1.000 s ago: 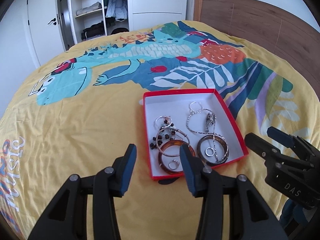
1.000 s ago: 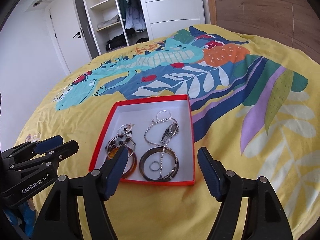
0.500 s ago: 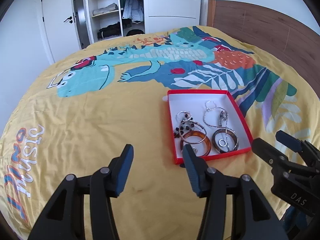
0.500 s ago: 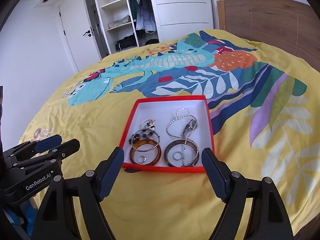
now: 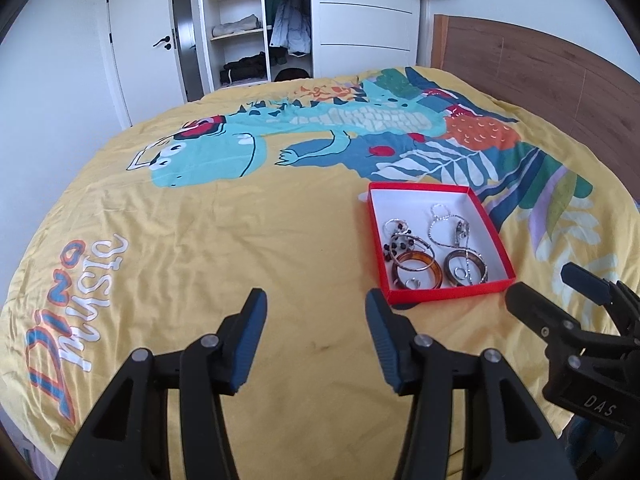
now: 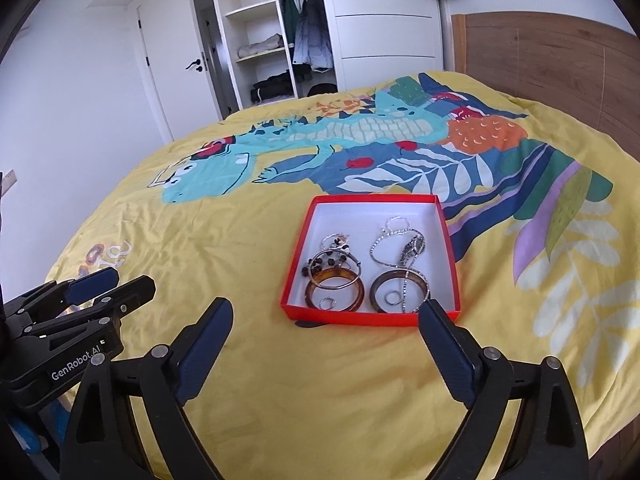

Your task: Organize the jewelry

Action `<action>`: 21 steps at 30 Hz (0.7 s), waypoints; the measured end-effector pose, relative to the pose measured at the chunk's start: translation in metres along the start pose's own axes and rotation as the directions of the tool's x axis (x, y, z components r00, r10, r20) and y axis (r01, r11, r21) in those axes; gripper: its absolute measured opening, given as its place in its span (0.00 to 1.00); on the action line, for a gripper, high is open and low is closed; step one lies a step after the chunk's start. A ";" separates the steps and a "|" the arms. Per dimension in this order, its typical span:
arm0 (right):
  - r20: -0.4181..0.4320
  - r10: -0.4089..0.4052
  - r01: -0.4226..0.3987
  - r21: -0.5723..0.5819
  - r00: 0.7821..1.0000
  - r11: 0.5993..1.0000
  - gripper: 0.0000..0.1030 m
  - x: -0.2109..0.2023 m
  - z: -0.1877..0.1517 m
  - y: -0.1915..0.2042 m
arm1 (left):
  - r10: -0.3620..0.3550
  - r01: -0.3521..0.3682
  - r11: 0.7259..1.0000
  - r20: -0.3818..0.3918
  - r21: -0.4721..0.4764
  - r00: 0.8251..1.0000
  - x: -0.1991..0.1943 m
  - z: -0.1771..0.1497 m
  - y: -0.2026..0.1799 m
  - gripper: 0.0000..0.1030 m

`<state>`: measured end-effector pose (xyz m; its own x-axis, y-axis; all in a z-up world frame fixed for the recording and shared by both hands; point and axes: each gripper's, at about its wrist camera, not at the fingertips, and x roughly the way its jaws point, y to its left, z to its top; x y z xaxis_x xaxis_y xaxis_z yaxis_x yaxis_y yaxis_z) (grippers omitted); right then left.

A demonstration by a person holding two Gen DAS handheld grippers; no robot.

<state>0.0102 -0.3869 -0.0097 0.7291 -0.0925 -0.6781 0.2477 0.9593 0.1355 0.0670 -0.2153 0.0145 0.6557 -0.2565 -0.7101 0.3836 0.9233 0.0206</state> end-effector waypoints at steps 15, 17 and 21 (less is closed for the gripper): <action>0.037 -0.004 0.006 -0.046 0.999 0.999 0.99 -0.040 -0.019 0.050 | 0.069 -0.068 0.997 0.032 -0.045 0.997 -0.053 -0.027 0.051 0.48; 0.040 -0.005 0.007 -0.051 0.999 0.999 0.99 -0.044 -0.022 0.058 | 0.084 -0.082 0.995 0.035 -0.053 0.996 -0.060 -0.030 0.058 0.48; 0.046 -0.012 0.015 -0.063 0.999 0.998 0.99 -0.052 -0.028 0.069 | 0.114 -0.110 0.992 0.062 -0.067 0.992 -0.076 -0.037 0.070 0.48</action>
<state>-0.0286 -0.3083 0.0149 0.7548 -0.1160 -0.6457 0.2180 0.9727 0.0801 0.0203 -0.1205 0.0439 0.7339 -0.1670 -0.6584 0.2652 0.9628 0.0515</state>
